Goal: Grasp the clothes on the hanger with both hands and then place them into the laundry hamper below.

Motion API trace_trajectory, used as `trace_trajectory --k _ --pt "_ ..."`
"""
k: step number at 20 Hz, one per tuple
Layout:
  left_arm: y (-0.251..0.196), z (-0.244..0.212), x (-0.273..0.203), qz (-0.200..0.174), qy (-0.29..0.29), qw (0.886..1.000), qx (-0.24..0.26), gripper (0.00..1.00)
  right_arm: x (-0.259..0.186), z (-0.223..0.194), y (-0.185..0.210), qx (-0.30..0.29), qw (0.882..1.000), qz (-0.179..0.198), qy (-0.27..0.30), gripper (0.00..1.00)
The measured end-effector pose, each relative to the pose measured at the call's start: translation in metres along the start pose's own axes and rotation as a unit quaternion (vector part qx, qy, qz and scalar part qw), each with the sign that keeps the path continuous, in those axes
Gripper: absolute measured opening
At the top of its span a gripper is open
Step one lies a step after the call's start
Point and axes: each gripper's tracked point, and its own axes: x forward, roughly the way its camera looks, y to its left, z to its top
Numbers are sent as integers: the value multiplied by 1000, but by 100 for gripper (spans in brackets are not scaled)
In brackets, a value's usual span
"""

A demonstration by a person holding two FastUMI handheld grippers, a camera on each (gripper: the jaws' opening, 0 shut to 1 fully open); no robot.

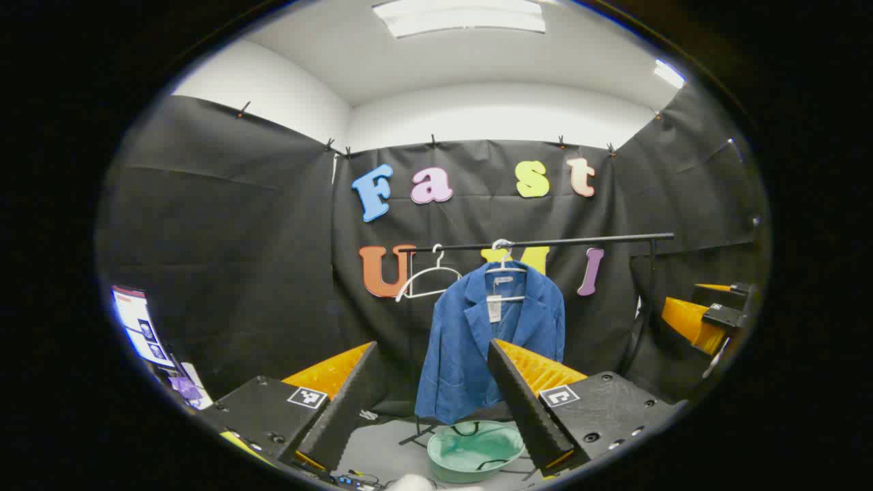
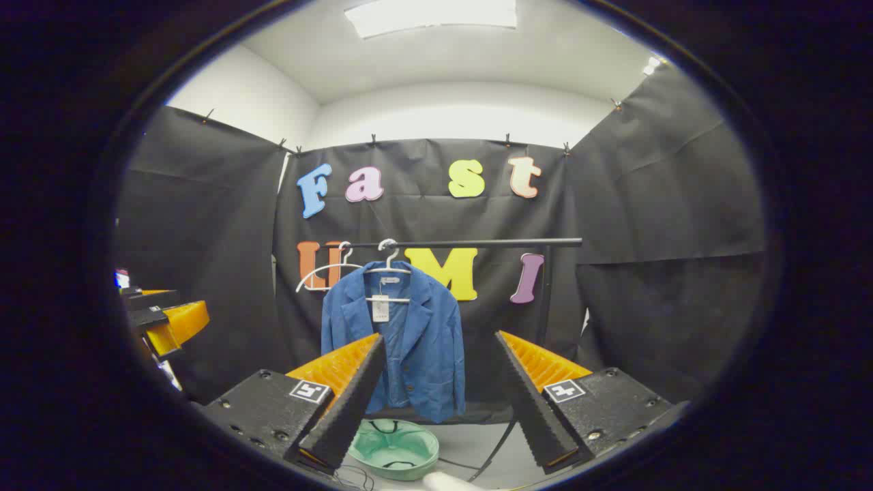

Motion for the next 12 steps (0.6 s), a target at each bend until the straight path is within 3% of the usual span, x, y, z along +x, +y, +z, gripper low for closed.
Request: trace_trajectory --k 12 --pt "4 2 7 -21 -12 1000 -12 98 2 -4 15 -7 1000 0 9 99"
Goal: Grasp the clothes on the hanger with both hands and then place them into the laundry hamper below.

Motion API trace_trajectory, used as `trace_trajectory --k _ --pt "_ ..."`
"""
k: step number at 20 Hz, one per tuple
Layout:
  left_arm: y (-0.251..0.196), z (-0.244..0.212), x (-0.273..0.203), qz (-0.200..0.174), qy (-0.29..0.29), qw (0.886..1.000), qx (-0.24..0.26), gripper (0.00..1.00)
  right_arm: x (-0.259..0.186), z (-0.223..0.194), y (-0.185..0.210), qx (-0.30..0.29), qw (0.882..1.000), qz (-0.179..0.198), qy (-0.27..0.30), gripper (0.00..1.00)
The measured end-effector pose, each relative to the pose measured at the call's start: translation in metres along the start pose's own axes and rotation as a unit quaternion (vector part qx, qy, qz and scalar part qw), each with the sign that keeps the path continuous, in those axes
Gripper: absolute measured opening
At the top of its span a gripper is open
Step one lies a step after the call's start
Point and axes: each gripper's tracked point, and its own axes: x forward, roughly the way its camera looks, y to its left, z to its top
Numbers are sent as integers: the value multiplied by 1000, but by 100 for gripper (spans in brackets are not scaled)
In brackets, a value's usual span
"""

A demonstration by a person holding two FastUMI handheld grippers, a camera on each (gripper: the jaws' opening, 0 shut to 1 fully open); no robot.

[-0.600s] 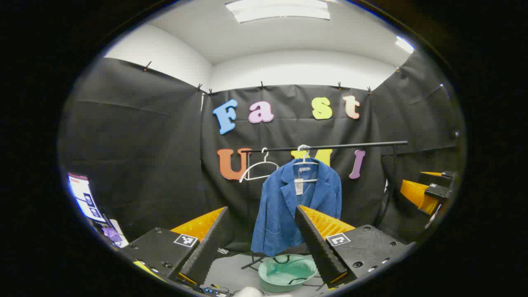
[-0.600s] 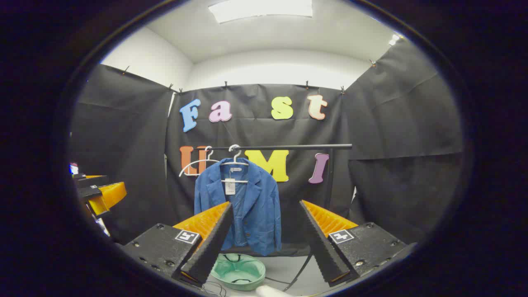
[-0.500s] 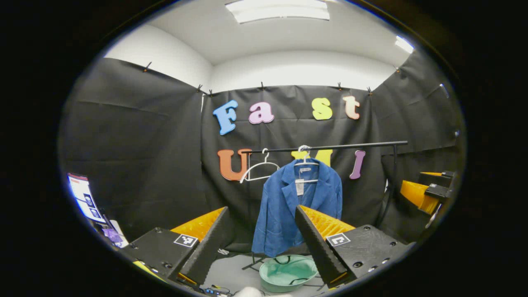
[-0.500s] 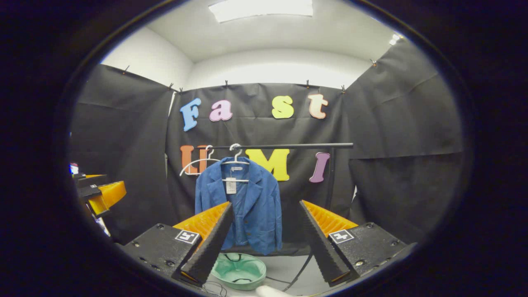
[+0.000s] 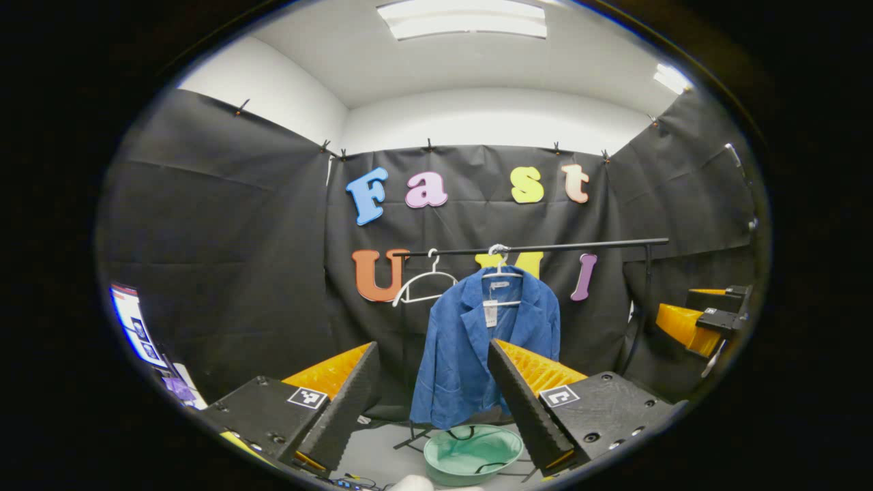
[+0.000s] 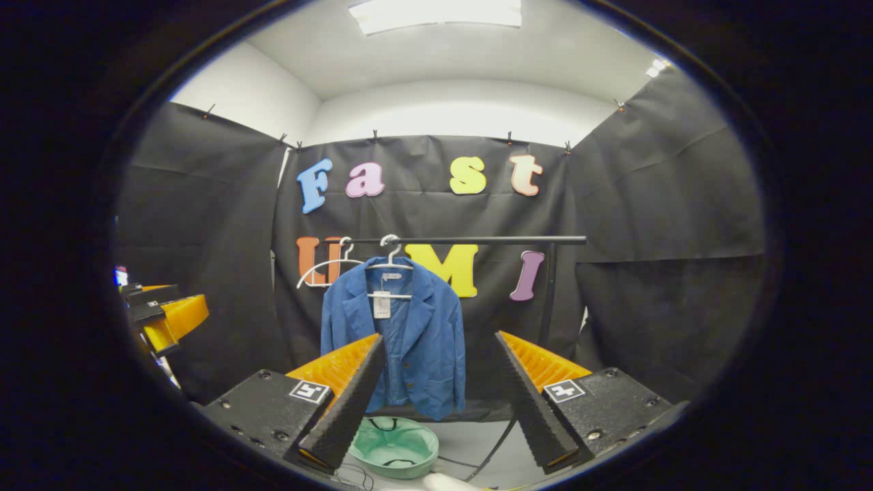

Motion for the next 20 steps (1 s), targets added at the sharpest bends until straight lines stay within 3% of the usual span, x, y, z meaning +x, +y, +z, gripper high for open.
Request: trace_trajectory --k 1,7,10,14,20 --pt "-1 1 2 -2 -1 1000 -3 100 3 -1 1 0 1000 3 2 99" --pt "-6 -4 23 -1 1 1000 -7 94 26 -9 -5 19 1000 11 11 99" --pt "-18 -2 42 -16 -6 1000 -7 100 50 -16 -10 20 1000 9 13 99" --pt "-31 1 76 -19 -29 999 0 100 92 -25 -6 28 999 39 17 99" --pt "-59 -26 147 -25 -10 1000 3 100 176 -50 -13 42 996 68 36 99"
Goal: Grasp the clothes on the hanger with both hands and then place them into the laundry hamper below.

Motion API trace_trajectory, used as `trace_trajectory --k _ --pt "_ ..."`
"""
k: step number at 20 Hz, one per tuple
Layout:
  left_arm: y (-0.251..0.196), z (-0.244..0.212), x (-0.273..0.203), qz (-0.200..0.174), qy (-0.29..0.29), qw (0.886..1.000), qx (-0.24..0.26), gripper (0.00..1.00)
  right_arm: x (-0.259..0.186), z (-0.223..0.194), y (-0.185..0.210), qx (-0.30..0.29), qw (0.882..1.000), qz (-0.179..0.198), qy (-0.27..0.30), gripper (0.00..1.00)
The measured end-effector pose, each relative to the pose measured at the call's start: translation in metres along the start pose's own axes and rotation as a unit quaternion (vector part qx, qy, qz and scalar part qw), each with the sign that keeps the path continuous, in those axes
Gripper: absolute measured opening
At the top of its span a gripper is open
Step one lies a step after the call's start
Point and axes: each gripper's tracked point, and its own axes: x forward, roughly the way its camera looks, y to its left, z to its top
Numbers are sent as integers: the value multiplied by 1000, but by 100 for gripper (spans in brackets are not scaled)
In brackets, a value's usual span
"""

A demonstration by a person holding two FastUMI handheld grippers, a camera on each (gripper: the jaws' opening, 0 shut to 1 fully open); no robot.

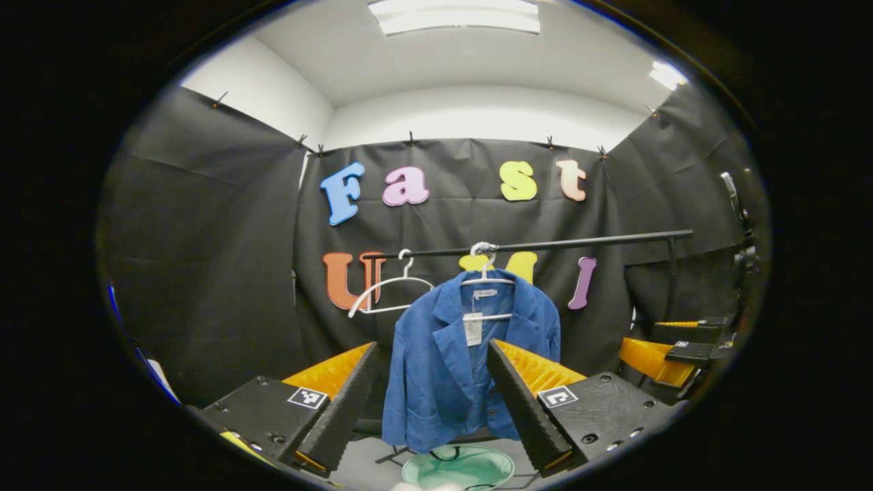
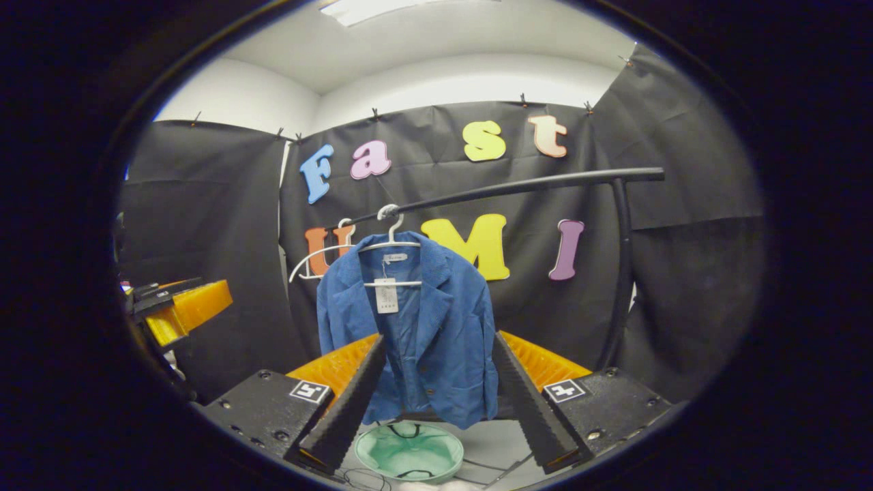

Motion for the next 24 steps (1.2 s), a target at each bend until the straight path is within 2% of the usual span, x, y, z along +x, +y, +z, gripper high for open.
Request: trace_trajectory --k 4,8,13,18,20,24 --pt "-8 -33 52 -3 18 1000 -24 100 64 -11 -7 2 1000 22 8 99" --pt "-4 -56 109 16 -2 1000 4 100 130 -23 -7 -14 999 38 10 99" --pt "-17 -81 172 4 3 1000 -3 100 209 -36 4 -29 998 59 20 99" --pt "-4 -103 217 34 18 999 -2 98 265 -46 8 -29 997 69 35 99" --pt "3 -116 234 45 31 998 2 100 283 -50 6 -27 997 66 43 99" --pt "1 -124 252 49 35 998 -1 100 304 -53 14 -17 995 76 54 99"
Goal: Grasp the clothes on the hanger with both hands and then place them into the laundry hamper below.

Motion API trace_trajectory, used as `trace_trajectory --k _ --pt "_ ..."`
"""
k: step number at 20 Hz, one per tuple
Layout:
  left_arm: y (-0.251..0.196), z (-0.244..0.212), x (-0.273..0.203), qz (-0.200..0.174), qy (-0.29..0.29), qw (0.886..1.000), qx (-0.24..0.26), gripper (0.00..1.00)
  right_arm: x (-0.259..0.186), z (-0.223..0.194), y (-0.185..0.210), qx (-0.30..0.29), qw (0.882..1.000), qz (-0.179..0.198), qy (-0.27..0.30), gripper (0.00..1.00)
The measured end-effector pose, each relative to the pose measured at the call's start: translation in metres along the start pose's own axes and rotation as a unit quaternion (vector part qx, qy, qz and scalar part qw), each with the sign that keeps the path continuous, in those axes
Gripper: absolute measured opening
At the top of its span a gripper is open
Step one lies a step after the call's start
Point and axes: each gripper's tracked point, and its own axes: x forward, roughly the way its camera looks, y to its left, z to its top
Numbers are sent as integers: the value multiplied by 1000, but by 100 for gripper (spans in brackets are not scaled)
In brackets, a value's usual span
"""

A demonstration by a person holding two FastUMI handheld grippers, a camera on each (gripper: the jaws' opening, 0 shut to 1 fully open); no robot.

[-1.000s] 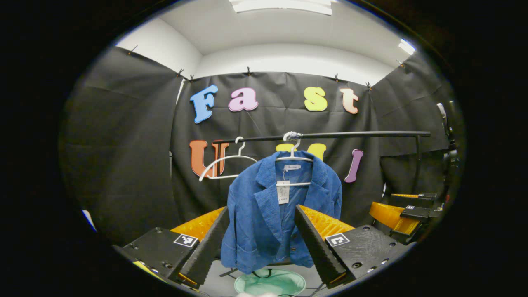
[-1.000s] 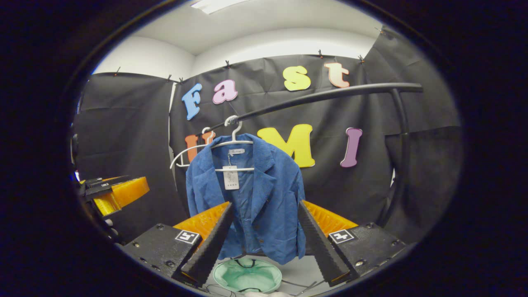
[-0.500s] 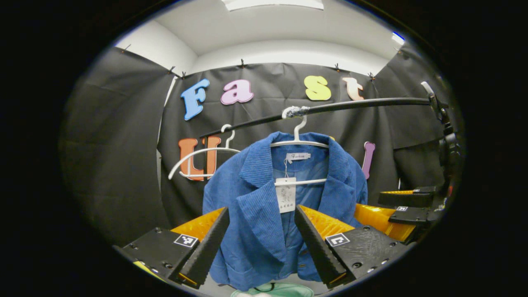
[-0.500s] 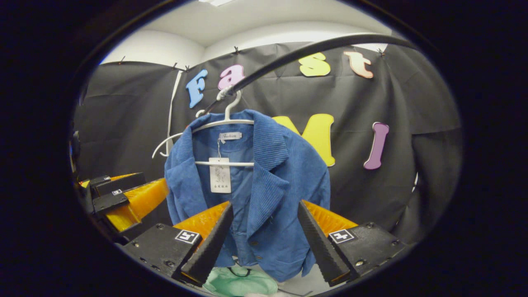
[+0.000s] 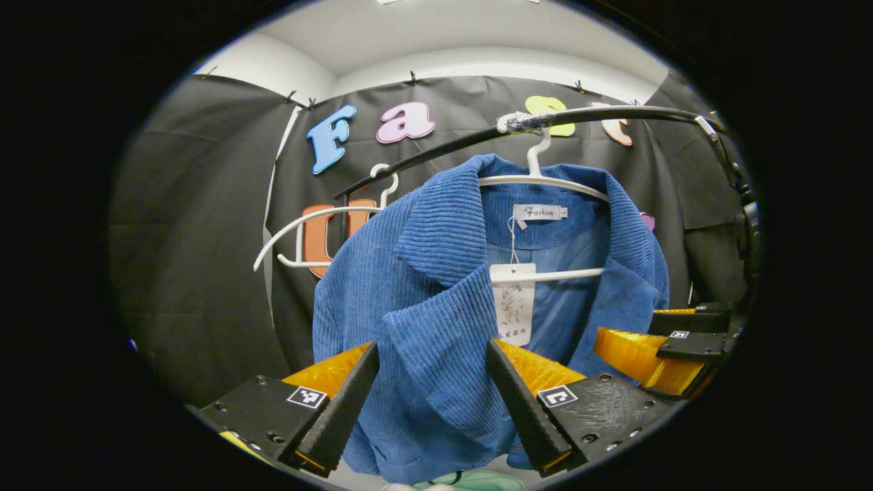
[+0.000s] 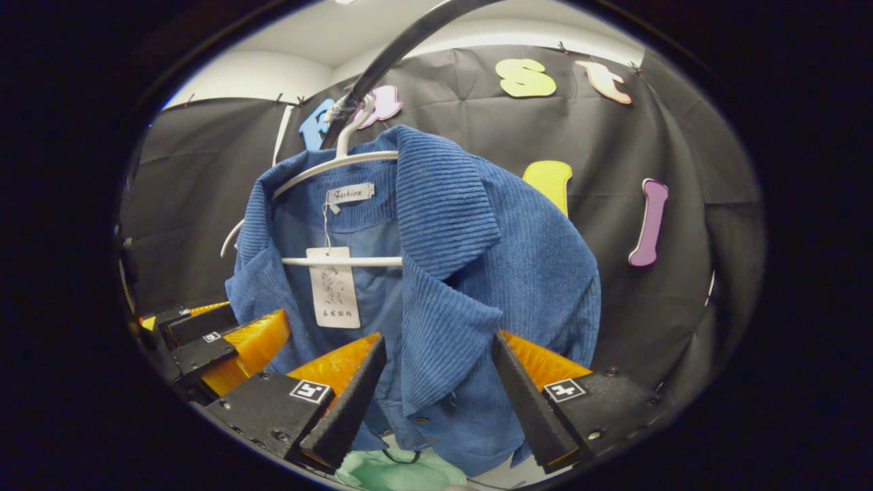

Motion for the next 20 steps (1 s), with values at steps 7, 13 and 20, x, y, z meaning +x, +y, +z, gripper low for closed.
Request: trace_trajectory --k 7,13,20 --pt "-14 -9 13 -5 13 1000 -18 83 5 0 5 7 1000 11 9 58" --pt "-29 -17 9 -35 42 998 -25 45 -5 -2 22 15 999 44 12 14" --pt "-9 -24 6 5 58 998 -13 5 -3 -2 12 20 998 50 22 4"
